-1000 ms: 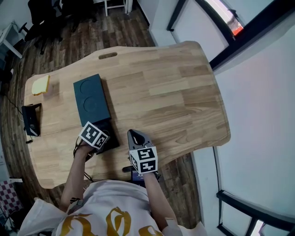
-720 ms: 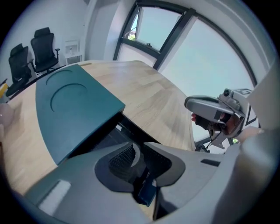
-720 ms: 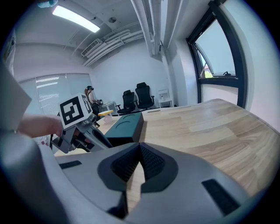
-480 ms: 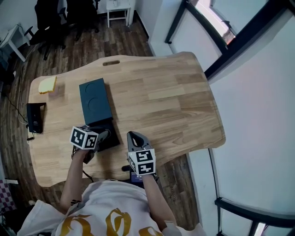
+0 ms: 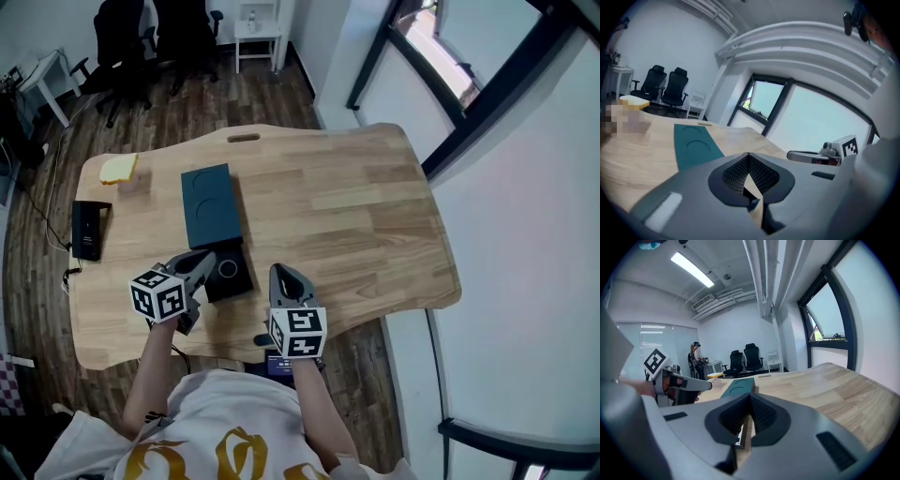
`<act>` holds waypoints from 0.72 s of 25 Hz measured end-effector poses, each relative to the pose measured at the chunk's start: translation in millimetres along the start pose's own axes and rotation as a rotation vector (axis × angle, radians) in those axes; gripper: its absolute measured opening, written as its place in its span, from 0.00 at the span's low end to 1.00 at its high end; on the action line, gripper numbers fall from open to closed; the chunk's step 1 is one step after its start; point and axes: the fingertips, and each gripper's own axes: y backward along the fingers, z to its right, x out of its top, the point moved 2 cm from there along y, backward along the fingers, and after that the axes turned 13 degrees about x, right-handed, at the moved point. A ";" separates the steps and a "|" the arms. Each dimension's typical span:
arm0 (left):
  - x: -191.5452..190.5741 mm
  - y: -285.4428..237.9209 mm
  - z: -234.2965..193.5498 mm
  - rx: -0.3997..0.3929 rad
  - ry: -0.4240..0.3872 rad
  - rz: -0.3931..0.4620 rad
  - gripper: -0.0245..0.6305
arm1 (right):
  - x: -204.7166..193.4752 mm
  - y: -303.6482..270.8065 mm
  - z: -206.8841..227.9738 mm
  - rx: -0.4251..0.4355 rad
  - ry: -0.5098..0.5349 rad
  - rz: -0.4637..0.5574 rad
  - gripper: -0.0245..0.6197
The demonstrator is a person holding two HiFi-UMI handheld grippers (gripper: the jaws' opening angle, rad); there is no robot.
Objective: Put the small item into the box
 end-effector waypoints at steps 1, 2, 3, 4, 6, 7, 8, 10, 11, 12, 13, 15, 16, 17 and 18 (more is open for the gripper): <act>6.2 6.0 1.8 0.009 -0.010 0.040 0.04 | 4.5 2.7 -2.3 0.002 0.006 0.013 0.05; 11.5 12.0 3.1 0.031 -0.038 0.078 0.04 | 8.8 5.5 -4.7 0.001 0.015 0.025 0.05; 16.3 18.1 4.0 0.060 -0.076 0.116 0.04 | 12.7 8.1 -7.0 -0.004 0.027 0.036 0.05; 20.9 23.9 4.4 0.091 -0.113 0.154 0.04 | 16.1 10.2 -8.8 -0.014 0.040 0.043 0.05; 29.2 33.0 5.0 0.130 -0.152 0.217 0.04 | 21.4 12.9 -10.0 -0.040 0.065 0.049 0.05; 31.6 35.8 5.6 0.133 -0.155 0.235 0.04 | 23.6 13.8 -9.8 -0.049 0.072 0.053 0.05; 32.8 38.2 6.5 0.128 -0.148 0.246 0.04 | 25.5 14.7 -9.7 -0.053 0.077 0.059 0.05; 34.4 44.9 8.2 0.095 -0.107 0.267 0.04 | 29.0 16.9 -11.1 -0.054 0.086 0.068 0.05; 36.4 50.0 8.7 0.079 -0.079 0.289 0.04 | 31.0 18.3 -12.8 -0.052 0.092 0.074 0.05; 39.0 55.4 8.7 0.070 -0.059 0.316 0.04 | 33.3 19.7 -14.7 -0.049 0.099 0.082 0.05; 41.1 59.8 8.2 0.071 -0.056 0.339 0.04 | 35.9 20.8 -16.5 -0.046 0.108 0.090 0.05; 43.2 63.9 7.8 0.088 -0.091 0.359 0.04 | 40.6 21.3 -17.5 -0.050 0.129 0.097 0.05; 43.5 64.6 7.7 0.096 -0.113 0.363 0.04 | 41.6 20.9 -17.4 -0.056 0.136 0.094 0.05; 43.5 65.5 7.1 0.107 -0.129 0.367 0.04 | 41.4 20.4 -17.8 -0.062 0.138 0.089 0.04; 43.7 66.5 6.0 0.123 -0.141 0.372 0.04 | 40.8 20.3 -18.9 -0.064 0.138 0.084 0.04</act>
